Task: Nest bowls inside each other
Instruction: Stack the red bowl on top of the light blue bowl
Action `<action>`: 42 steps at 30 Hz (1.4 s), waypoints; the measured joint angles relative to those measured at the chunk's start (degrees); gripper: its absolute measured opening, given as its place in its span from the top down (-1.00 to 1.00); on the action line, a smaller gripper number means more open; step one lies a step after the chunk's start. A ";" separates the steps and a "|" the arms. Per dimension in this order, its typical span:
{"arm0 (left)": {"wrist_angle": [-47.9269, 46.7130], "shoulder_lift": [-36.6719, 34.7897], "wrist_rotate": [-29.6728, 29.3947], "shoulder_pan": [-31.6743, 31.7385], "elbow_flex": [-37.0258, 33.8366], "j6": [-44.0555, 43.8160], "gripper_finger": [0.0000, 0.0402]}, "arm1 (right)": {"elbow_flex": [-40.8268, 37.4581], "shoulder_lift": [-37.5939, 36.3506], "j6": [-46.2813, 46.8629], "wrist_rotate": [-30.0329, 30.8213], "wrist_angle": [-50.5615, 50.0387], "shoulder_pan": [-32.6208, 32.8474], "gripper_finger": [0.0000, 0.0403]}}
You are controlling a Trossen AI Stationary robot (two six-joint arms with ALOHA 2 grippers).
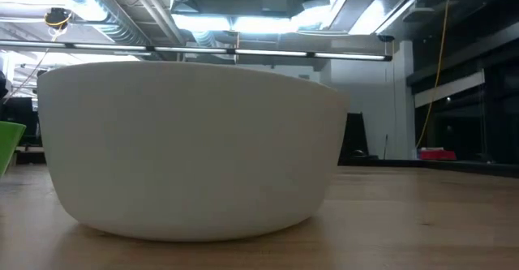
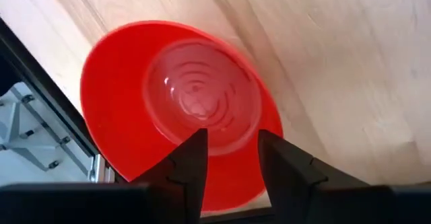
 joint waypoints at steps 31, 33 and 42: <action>-0.02 0.09 0.13 -0.01 0.00 0.44 0.28 | 1.53 -0.71 -2.91 2.93 -6.48 -3.75 0.24; -0.02 0.09 0.13 0.01 0.00 0.44 0.28 | 0.31 -0.71 -3.06 2.31 -5.26 -3.75 0.26; -0.01 0.09 1.23 0.01 0.00 -0.09 0.28 | -4.19 -0.71 -1.39 1.52 0.91 -3.73 0.35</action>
